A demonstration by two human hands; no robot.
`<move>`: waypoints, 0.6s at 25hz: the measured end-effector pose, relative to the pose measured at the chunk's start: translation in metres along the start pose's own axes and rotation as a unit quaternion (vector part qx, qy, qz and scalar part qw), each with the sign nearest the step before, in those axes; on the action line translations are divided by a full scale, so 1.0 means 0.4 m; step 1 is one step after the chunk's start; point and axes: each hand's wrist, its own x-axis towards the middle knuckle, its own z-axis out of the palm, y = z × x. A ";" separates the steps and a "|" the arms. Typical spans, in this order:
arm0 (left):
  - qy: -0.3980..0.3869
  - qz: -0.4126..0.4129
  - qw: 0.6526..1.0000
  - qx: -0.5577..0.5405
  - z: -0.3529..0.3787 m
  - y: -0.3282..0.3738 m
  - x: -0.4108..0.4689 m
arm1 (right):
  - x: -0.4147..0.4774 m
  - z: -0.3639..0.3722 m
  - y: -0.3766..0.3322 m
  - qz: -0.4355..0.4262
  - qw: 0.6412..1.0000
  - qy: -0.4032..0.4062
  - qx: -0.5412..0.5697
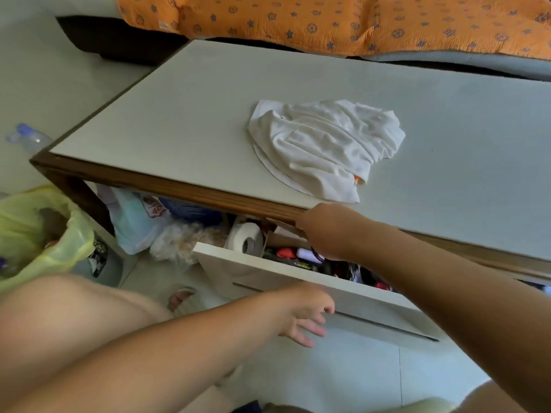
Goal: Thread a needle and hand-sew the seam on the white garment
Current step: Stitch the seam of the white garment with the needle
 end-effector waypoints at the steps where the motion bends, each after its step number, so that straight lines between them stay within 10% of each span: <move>1: -0.008 0.001 1.000 0.023 -0.007 -0.009 -0.003 | 0.021 0.014 -0.023 0.007 1.000 -0.027 -0.012; 7: -0.083 0.010 0.980 0.182 -0.044 -0.045 -0.004 | 0.098 0.138 -0.028 -0.002 0.980 -0.195 -0.035; 15: -0.067 0.048 0.980 0.180 -0.050 -0.044 0.032 | 0.005 0.093 0.020 0.049 0.992 -0.104 0.050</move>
